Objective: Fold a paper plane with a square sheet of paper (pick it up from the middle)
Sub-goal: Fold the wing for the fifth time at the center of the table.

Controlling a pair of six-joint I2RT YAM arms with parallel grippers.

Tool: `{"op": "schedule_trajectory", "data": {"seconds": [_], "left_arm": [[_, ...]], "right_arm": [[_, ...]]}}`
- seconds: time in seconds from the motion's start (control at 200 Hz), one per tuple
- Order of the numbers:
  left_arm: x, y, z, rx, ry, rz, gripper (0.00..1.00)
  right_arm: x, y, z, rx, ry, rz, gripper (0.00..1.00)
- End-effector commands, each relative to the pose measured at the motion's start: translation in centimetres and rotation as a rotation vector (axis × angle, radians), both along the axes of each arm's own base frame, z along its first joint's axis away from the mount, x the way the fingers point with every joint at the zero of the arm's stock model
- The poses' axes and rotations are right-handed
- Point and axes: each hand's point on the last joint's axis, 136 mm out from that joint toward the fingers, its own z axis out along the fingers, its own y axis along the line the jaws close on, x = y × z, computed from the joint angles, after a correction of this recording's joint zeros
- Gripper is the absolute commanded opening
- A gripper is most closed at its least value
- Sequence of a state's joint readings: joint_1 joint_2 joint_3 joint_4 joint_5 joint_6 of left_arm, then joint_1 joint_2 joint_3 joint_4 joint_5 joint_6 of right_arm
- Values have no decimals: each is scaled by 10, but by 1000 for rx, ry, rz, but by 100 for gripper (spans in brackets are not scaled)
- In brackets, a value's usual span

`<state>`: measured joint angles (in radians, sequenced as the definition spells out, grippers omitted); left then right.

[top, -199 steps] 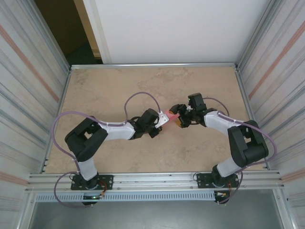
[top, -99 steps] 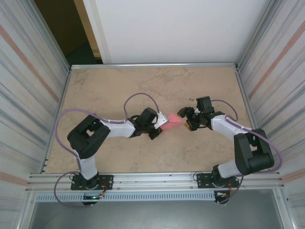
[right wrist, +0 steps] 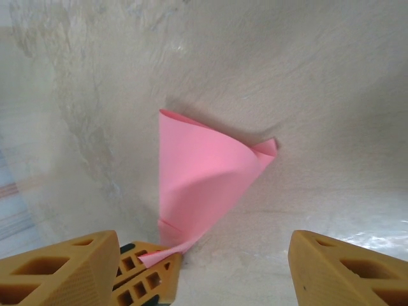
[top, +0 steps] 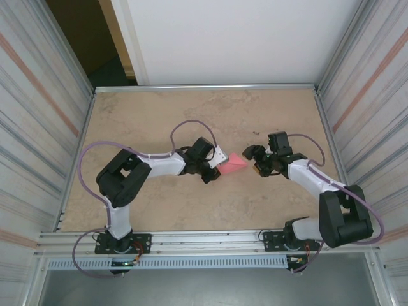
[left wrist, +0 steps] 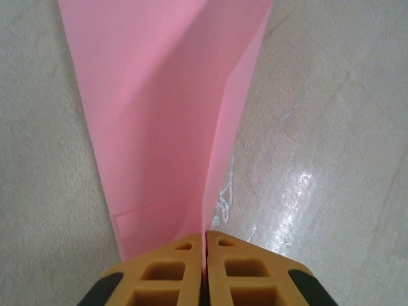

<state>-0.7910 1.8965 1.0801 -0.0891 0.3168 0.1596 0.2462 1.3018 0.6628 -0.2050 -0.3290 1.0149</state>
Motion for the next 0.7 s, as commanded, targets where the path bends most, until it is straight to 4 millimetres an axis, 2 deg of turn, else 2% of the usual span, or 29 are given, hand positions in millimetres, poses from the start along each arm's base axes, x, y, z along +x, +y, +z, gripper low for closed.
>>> {"op": "schedule_trajectory", "data": {"seconds": [0.0,0.145,0.286,0.576,0.697], "left_arm": [[-8,2,-4,27,93,-9,10],[-8,-1,-5,42,155,4,10],[-11,-8,-5,46,225,-8,11],[-1,-6,-8,40,313,63,10],[12,1,-6,11,362,177,10]], "right_arm": [[-12,-16,-5,-90,-2,0,70],[-19,-17,-7,-114,-15,41,70],[-24,-10,-9,-109,-42,97,70],[-33,9,-15,-103,-71,186,70],[-32,20,-13,-95,-88,235,70]]}}
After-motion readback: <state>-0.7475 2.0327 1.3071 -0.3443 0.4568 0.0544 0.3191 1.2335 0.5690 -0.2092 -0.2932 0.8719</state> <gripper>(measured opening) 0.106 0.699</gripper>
